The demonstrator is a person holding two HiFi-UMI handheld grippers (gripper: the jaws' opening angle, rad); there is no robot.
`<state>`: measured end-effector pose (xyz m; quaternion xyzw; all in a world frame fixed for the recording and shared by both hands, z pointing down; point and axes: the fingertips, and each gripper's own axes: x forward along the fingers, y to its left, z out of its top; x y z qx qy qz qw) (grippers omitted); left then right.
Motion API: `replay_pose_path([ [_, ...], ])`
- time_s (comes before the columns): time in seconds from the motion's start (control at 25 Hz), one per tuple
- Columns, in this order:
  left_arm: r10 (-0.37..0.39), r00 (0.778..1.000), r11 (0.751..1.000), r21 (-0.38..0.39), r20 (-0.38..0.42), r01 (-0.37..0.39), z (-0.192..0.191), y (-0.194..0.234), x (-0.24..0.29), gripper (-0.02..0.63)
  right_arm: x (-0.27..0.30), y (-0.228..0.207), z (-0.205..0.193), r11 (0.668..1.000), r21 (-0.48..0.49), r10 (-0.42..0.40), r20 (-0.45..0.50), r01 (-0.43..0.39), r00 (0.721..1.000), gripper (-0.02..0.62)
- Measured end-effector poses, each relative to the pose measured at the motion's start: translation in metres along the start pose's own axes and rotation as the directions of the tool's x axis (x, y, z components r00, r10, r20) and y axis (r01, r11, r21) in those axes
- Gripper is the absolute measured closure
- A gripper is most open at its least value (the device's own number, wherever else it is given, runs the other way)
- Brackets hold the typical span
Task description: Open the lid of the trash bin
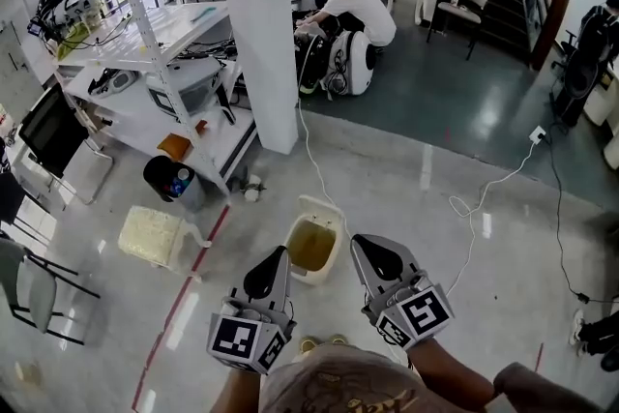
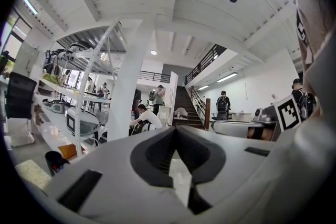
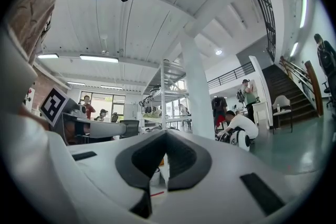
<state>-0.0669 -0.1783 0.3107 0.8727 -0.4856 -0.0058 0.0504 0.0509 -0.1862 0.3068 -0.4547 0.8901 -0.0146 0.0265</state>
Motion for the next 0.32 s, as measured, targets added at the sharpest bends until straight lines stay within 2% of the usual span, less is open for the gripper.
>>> replay_pose_path([
  [0.32, 0.007, 1.0, 1.0, -0.008, 0.02, -0.007, 0.004, -0.011, 0.012, 0.609, -0.006, -0.014, 0.001, 1.0, 0.012, 0.0, 0.001, 0.0, 1.0, 0.568],
])
